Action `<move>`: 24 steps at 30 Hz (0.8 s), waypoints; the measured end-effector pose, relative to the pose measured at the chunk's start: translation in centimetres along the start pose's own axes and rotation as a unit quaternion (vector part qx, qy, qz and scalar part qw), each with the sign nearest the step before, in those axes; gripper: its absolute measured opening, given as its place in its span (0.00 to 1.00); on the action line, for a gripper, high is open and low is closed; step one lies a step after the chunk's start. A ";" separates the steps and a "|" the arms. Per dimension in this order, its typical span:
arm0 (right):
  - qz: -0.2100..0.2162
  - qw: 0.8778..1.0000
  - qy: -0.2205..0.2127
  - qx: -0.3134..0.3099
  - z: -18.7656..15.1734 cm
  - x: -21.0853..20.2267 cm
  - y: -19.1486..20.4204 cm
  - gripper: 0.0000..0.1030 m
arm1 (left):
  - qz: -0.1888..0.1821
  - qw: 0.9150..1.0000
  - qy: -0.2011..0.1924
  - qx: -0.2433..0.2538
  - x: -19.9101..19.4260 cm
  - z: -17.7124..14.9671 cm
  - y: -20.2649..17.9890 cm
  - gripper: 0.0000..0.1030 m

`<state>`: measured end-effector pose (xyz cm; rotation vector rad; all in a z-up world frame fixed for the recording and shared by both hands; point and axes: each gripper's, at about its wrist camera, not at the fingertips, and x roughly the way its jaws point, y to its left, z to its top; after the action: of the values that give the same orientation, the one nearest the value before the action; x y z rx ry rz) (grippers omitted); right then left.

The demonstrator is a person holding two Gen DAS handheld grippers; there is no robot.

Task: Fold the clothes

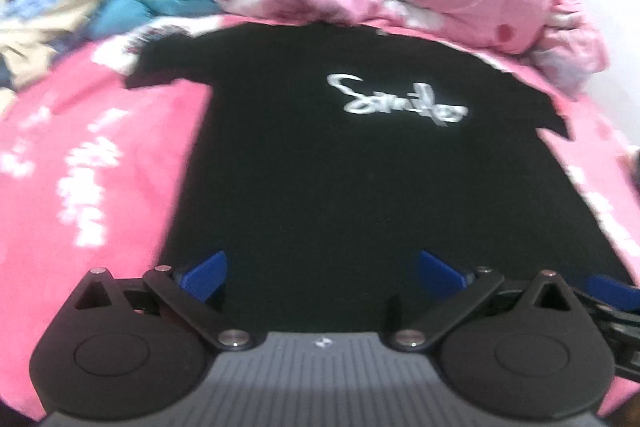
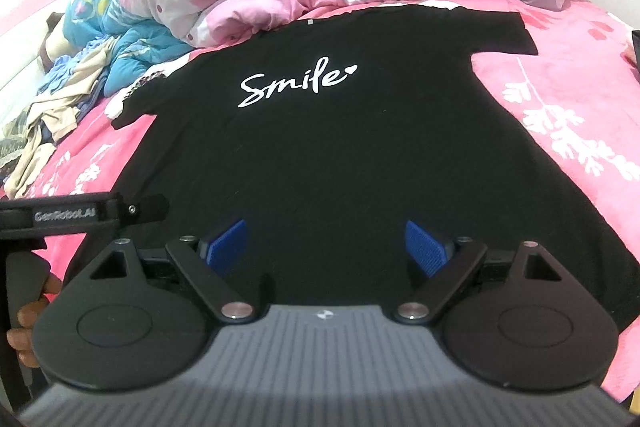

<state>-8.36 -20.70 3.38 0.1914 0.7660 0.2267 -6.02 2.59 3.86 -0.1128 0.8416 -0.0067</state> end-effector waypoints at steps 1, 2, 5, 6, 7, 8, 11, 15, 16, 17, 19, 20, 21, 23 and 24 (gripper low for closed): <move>0.000 1.000 0.000 -0.001 0.0 0.1 0.1 0.84 | 0.005 1.000 0.001 0.000 0.1 0.0 0.0 1.00; -0.001 1.000 0.001 -0.003 -0.1 0.1 0.1 0.84 | 0.009 1.000 0.001 0.000 0.2 0.0 0.0 1.00; -0.003 1.000 0.003 -0.007 -0.1 0.3 0.2 0.84 | 0.023 1.000 0.003 0.000 0.4 -0.1 0.1 1.00; -0.004 1.000 0.003 -0.008 -0.2 0.4 0.2 0.84 | 0.027 1.000 0.004 0.000 0.5 -0.1 0.1 1.00; -0.005 1.000 0.005 -0.009 -0.2 0.5 0.3 0.84 | 0.032 0.999 0.005 0.000 0.6 -0.1 0.2 1.00; -0.006 1.000 0.007 -0.009 -0.2 0.5 0.3 0.84 | 0.036 0.999 0.006 0.000 0.6 -0.1 0.2 1.00; -0.011 1.000 0.010 -0.014 -0.3 0.6 0.5 0.84 | 0.066 0.998 0.004 0.012 0.9 -0.4 -0.1 1.00; -0.013 1.000 0.009 -0.017 -0.3 0.5 0.7 0.84 | 0.081 0.996 0.023 0.012 1.5 -0.7 -0.3 1.00; -0.013 1.000 0.010 -0.017 -0.3 0.5 0.7 0.84 | 0.073 0.997 0.036 0.006 1.7 -0.8 -0.1 1.00; -0.014 1.000 0.011 -0.017 -0.3 0.6 0.7 0.84 | 0.066 0.997 0.050 0.000 2.0 -0.8 0.2 1.00; -0.015 1.000 0.013 -0.015 -0.3 0.7 0.7 0.84 | 0.060 0.995 0.082 -0.003 3.0 -0.6 0.6 1.00; -0.015 1.000 0.014 -0.015 -0.3 0.7 0.7 0.84 | 0.060 0.994 0.086 -0.001 3.2 -0.6 0.6 1.00; -0.015 1.000 0.015 -0.015 -0.4 0.7 0.7 0.85 | 0.060 0.995 0.085 -0.001 3.2 -0.6 0.6 1.00; -0.015 1.000 0.016 -0.015 -0.4 0.8 0.6 0.85 | 0.062 0.995 0.080 0.001 3.2 -0.8 0.6 1.00; -0.015 1.000 0.016 -0.014 -0.4 0.8 0.6 0.85 | 0.064 0.995 0.076 0.002 3.2 -0.9 0.5 1.00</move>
<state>-8.16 -19.86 2.71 0.1497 0.7971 0.2121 -4.61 2.84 0.82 -0.0556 1.0003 0.1038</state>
